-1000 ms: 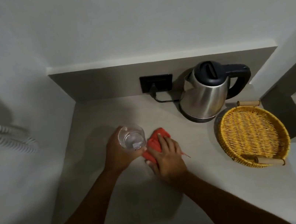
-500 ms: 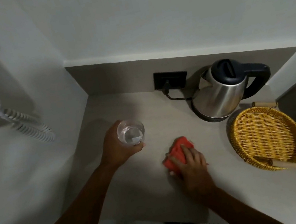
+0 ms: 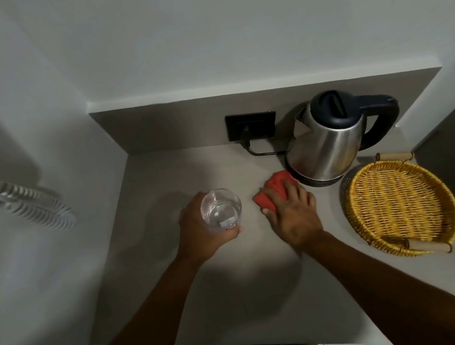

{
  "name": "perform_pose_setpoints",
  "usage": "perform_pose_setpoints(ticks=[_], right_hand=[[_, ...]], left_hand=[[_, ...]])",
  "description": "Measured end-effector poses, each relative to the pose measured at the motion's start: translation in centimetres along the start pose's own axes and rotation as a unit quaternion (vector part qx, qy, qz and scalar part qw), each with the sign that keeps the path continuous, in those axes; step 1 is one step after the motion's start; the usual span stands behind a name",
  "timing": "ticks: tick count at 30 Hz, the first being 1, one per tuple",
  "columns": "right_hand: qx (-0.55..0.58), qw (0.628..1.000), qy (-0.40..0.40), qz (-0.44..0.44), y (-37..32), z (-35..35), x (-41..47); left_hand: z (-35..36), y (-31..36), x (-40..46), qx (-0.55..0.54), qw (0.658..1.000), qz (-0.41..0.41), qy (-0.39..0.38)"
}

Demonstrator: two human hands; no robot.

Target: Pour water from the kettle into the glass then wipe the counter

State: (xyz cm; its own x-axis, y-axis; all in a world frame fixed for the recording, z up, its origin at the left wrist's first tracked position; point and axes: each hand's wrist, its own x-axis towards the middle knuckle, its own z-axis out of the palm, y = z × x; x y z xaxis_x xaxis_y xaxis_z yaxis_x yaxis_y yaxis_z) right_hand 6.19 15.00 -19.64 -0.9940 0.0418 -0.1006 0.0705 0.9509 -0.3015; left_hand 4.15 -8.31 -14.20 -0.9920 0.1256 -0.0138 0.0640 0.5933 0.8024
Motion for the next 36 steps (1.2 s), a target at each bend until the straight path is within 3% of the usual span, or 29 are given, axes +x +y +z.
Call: perform_pose_setpoints(ticks=[5,19,24,27,33,36], right_hand=[[-0.015,0.999,0.000,0.041,1.6,0.0,-5.0],[0.040,0.997,0.024,0.065,0.9,-2.2,-5.0],[0.112,0.957,0.163,0.213,3.6,-5.3,-7.0],[0.113,0.927,0.195,0.300,6.6,-6.8,-6.3],[0.115,0.933,0.058,0.335,11.1,-5.4,-3.7],[0.109,0.939,0.039,0.323,11.3,-5.0,-3.9]], left_hand=[[4.2,0.9,1.6,-0.036,0.999,-0.006,-0.013],[7.8,1.0,1.8,-0.048,0.998,0.003,-0.040],[8.8,-0.7,1.7,-0.039,0.998,-0.034,-0.048],[9.5,-1.8,1.5,0.013,0.998,-0.047,-0.043],[10.0,-2.2,1.6,0.024,0.996,-0.070,-0.052],[9.7,-1.5,1.3,0.023,0.996,-0.060,-0.058]])
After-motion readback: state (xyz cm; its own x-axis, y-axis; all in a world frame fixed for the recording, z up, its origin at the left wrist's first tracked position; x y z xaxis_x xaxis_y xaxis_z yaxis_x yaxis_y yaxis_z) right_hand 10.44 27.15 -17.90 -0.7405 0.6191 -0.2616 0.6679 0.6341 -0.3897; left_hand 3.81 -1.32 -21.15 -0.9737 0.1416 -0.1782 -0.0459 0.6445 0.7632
